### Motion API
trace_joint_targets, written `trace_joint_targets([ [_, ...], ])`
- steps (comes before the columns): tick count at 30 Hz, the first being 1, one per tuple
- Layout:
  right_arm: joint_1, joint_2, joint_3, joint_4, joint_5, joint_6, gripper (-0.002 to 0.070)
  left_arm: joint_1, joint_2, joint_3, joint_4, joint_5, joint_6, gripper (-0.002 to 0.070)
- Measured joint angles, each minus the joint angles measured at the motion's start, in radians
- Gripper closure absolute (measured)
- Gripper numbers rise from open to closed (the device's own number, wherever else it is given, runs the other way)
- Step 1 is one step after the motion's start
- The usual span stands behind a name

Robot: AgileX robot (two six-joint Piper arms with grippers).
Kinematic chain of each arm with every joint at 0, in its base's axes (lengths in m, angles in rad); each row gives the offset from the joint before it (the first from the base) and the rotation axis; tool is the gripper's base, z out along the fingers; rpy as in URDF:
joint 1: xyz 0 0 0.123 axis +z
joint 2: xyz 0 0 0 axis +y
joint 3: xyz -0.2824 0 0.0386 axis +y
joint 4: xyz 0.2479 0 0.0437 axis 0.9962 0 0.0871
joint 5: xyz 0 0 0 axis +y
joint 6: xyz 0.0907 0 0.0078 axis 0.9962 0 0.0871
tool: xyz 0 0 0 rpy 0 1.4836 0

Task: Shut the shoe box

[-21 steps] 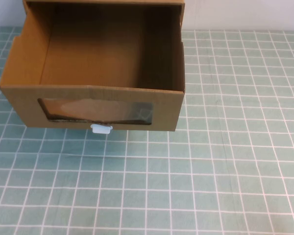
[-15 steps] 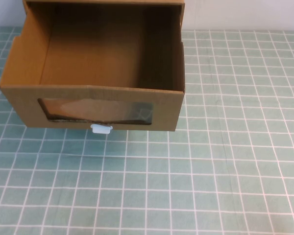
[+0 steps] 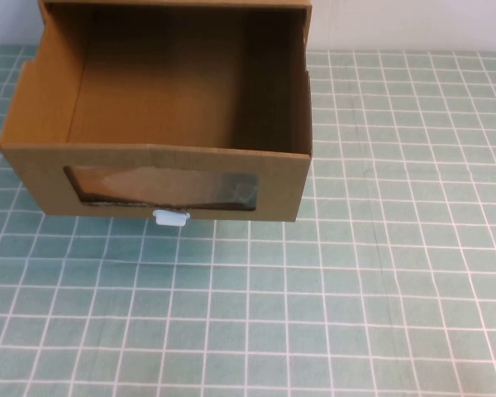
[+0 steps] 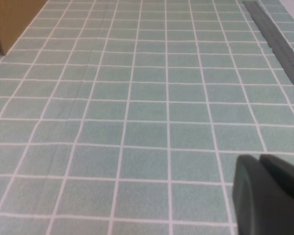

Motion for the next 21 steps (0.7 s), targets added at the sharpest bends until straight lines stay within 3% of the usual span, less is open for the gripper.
trace_joint_targets([
  [21, 0.0, 0.0, 0.0, 0.0, -0.009, -0.004, 0.069, 0.0, 0.0, 0.0, -0.003, -0.003, 0.0, 0.068],
])
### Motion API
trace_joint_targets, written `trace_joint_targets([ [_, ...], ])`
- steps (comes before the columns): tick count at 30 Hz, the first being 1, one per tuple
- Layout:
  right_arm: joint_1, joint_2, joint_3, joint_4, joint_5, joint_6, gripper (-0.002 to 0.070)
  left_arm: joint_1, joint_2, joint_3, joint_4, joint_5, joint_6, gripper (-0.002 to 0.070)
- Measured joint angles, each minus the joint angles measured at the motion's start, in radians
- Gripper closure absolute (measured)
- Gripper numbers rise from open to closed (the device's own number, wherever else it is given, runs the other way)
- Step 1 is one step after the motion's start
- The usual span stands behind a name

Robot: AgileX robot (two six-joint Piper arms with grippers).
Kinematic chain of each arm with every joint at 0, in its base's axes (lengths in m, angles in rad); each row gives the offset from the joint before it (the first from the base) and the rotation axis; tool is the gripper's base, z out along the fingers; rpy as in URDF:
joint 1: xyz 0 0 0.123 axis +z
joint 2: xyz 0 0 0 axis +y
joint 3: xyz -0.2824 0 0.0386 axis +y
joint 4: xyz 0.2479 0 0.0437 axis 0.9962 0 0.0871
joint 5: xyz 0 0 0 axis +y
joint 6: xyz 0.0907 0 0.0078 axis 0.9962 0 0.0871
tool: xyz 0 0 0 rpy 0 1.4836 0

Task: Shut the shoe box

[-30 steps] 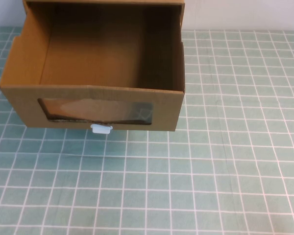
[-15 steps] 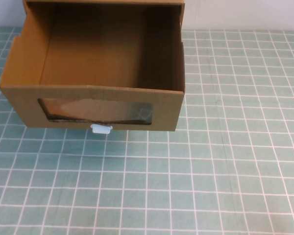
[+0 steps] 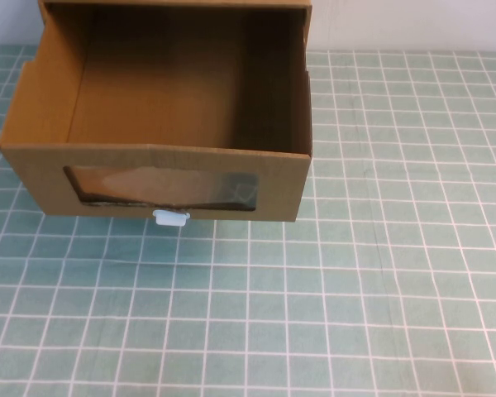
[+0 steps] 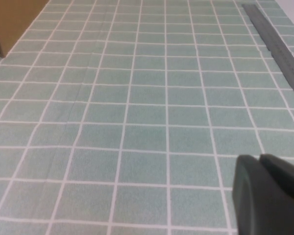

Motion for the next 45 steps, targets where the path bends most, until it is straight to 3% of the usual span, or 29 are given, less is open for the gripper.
trace_joint_targets([
  [7, 0.0, 0.0, 0.001, -0.002, -0.137, -0.002, 0.069, 0.0, 0.0, 0.001, -0.003, -0.145, -0.002, 0.068],
  [18, 0.0, 0.0, 0.001, -0.002, -0.719, -0.002, 0.069, 0.0, 0.0, 0.001, -0.003, -0.625, -0.011, 0.068],
  [29, 0.0, -0.002, 0.001, -0.002, -0.872, 0.029, 0.069, 0.0, 0.0, 0.001, -0.003, -0.77, -0.015, 0.068],
  [36, 0.0, -0.006, 0.001, -0.002, -1.149, 0.105, 0.069, 0.0, 0.0, -0.008, -0.003, -1.084, -0.14, 0.068],
  [40, 0.0, -0.008, -0.087, -0.005, -1.144, 0.224, 0.069, 0.0, -0.002, -0.112, -0.003, -1.12, -0.167, 0.068],
  [45, 0.0, -0.008, -0.301, -0.008, -1.06, 0.298, 0.069, 0.0, -0.004, -0.305, -0.003, -1.004, -0.152, 0.068],
])
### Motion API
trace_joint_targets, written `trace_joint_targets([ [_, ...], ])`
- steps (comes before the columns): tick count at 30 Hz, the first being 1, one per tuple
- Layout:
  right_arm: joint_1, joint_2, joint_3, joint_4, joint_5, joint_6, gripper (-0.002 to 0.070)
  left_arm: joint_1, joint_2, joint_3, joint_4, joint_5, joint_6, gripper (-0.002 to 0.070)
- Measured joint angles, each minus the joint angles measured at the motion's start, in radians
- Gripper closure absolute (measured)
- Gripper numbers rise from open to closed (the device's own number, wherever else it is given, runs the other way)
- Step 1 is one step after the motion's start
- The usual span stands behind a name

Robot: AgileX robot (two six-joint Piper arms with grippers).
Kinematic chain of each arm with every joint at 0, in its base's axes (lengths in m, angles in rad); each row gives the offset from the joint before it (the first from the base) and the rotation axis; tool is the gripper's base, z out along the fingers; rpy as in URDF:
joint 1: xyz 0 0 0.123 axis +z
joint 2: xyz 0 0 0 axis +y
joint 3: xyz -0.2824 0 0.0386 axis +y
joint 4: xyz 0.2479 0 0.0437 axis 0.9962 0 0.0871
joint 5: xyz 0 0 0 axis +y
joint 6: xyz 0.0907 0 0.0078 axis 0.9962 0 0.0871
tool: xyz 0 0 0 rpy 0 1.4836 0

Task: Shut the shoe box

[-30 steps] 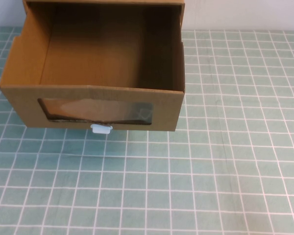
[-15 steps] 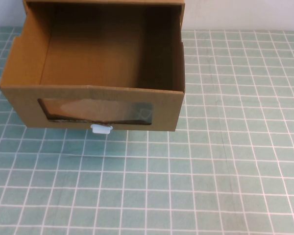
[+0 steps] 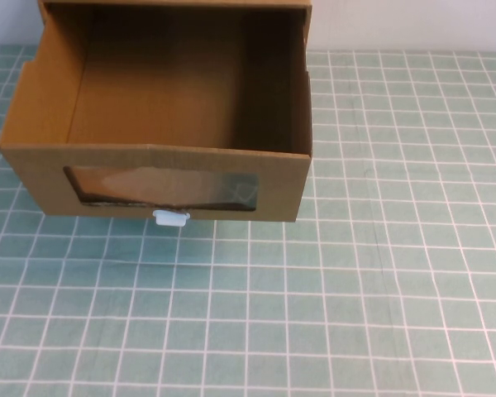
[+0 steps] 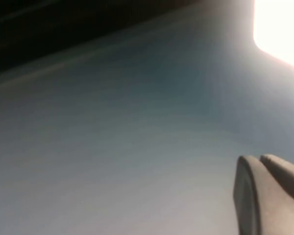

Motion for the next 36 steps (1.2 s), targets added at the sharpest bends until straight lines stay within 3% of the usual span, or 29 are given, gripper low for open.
trace_joint_targets([
  [8, 0.0, 0.061, -0.446, -0.001, 0.379, 0.034, 0.069, 0.0, 0.152, -0.288, 0.0, 0.149, 0.063, 0.068],
  [16, 0.0, 0.383, -0.792, 0.001, 0.943, 0.034, 0.069, 0.0, 0.425, -0.653, 0.0, 0.607, 0.063, 0.068],
  [22, 0.0, 0.549, -0.815, -0.021, 1.141, -0.038, 0.069, 0.0, 0.641, -0.818, 0.0, 0.928, 0.065, 0.068],
  [31, 0.009, 0.687, -0.781, 0.143, 1.261, -0.078, 0.069, 0.0, 0.841, -0.822, -0.04, 0.931, 0.059, 0.068],
  [36, 0.072, 0.808, -0.777, 0.251, 1.299, -0.309, 0.069, 0.0, 0.977, -0.856, -0.076, 1.031, 0.071, 0.068],
])
